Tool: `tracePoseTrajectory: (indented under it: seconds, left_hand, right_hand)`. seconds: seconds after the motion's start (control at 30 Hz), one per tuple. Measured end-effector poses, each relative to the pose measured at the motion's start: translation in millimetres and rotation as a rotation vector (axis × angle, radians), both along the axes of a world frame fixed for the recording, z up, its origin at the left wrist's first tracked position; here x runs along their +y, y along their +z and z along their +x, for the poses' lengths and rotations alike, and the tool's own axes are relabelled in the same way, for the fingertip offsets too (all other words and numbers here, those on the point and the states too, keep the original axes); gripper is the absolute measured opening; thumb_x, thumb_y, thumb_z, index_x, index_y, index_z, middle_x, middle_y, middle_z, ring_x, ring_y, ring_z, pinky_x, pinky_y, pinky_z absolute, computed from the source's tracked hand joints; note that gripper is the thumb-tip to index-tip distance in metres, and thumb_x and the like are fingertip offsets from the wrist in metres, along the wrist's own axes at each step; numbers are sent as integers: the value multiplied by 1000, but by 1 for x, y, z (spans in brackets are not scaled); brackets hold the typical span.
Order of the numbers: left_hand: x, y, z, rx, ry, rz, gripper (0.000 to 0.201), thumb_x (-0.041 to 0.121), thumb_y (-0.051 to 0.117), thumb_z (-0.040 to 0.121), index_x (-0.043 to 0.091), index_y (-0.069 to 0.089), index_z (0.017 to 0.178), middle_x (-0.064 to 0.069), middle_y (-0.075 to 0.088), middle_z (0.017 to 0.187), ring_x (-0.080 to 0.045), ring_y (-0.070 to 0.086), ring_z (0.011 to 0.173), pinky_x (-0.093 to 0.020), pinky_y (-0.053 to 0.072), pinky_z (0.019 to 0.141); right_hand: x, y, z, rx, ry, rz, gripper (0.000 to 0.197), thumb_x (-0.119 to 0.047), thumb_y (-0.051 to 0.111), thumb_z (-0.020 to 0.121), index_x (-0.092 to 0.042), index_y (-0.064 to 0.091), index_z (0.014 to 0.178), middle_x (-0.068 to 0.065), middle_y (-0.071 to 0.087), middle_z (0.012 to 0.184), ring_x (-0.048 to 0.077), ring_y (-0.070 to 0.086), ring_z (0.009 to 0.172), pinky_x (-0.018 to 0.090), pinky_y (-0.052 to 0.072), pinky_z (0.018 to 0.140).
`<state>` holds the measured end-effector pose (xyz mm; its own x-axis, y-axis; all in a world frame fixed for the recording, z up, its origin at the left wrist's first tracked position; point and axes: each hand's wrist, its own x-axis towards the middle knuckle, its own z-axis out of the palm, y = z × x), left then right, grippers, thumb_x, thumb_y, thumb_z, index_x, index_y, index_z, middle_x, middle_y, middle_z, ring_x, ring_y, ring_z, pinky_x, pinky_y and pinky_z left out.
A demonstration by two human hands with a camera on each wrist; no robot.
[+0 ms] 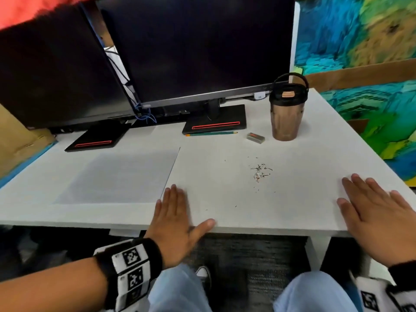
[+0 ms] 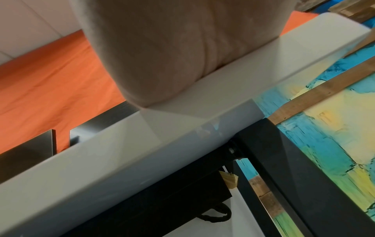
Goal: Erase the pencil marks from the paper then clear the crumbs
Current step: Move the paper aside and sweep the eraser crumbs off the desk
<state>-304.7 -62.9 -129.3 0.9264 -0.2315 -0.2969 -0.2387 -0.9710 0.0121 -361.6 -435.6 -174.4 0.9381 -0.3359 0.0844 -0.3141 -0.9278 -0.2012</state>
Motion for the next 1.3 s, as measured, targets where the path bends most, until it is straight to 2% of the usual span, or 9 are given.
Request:
tracePoseTrajectory:
  seconds: [0.1, 0.27, 0.43, 0.5, 0.63, 0.83, 0.97, 1.1, 1.3]
  left_hand:
    - [-10, -6, -5, 17, 30, 34, 125, 92, -16, 63, 4, -21, 152, -18, -28, 159, -27, -28, 147, -42, -14, 120]
    - [-107, -5, 0, 23, -127, -22, 116, 89, 3, 78, 3, -18, 153, -17, -28, 158, -32, -26, 148, -50, -10, 121]
    - [-175, 8, 11, 178, -357, -288, 133, 90, -6, 52, 6, -15, 155, -11, -24, 163, -22, -23, 150, -42, -16, 119]
    - [-173, 24, 19, 209, -399, -346, 127, 89, 4, 60, 7, -15, 156, -8, -24, 163, -20, -23, 150, -39, -15, 119]
    - [-125, 52, 60, 153, -384, -230, 103, 74, 27, 90, 9, -17, 156, -5, -25, 162, -19, -19, 151, -41, -6, 123]
    - [-56, 50, 145, 96, -172, 90, 100, 75, 26, 92, 8, -10, 157, -8, -17, 165, -23, -10, 153, -43, 1, 123]
    - [-67, 17, 161, 53, -149, 80, 137, 102, 18, 62, 7, -5, 157, -11, -11, 166, -29, -4, 153, -54, 5, 121]
    - [-119, 8, 133, 103, -343, 42, 125, 95, 21, 71, 11, -13, 157, -6, -22, 164, -26, -18, 151, -53, -5, 121]
    - [-186, 27, 76, 355, -704, -106, 90, 69, 23, 97, 15, -19, 156, 1, -25, 163, -17, -21, 150, -48, -8, 122]
  right_hand:
    - [0, -2, 1, -28, -4, 1, 77, -60, 2, 86, -29, 27, 151, -8, 23, 159, 14, 19, 148, 42, 16, 119]
    - [4, 6, -1, -5, -13, 19, 68, -54, 0, 92, -31, 19, 153, -11, 14, 161, 10, 11, 149, 37, 8, 120]
    - [10, 16, -3, 50, -35, 32, 60, -49, 17, 97, -31, 11, 155, -13, 5, 161, 7, 4, 149, 34, 4, 121]
    - [11, 19, -4, 57, -32, 37, 60, -48, 17, 98, -32, 10, 155, -13, 4, 161, 6, 3, 149, 33, 2, 121]
    - [12, 20, -6, 54, -15, 27, 61, -49, 14, 97, -31, 10, 155, -13, 3, 161, 6, 3, 149, 32, 1, 121]
    - [13, 24, -7, 35, 6, 35, 69, -53, 0, 89, -30, 4, 154, -13, -1, 161, 5, -2, 149, 31, -1, 121]
    - [6, 23, -8, -9, 50, 110, 58, -43, 19, 100, -27, 6, 154, -14, 0, 160, -4, -6, 142, 24, -5, 119]
    - [-12, 29, -14, -133, 75, 424, 48, -20, 47, 98, -22, 41, 146, -18, 29, 150, -9, 13, 138, 12, 1, 111]
    - [-38, 19, -22, -42, 145, 405, 56, -24, 57, 94, -32, 36, 145, -29, 21, 148, -17, 7, 138, 15, 3, 114]
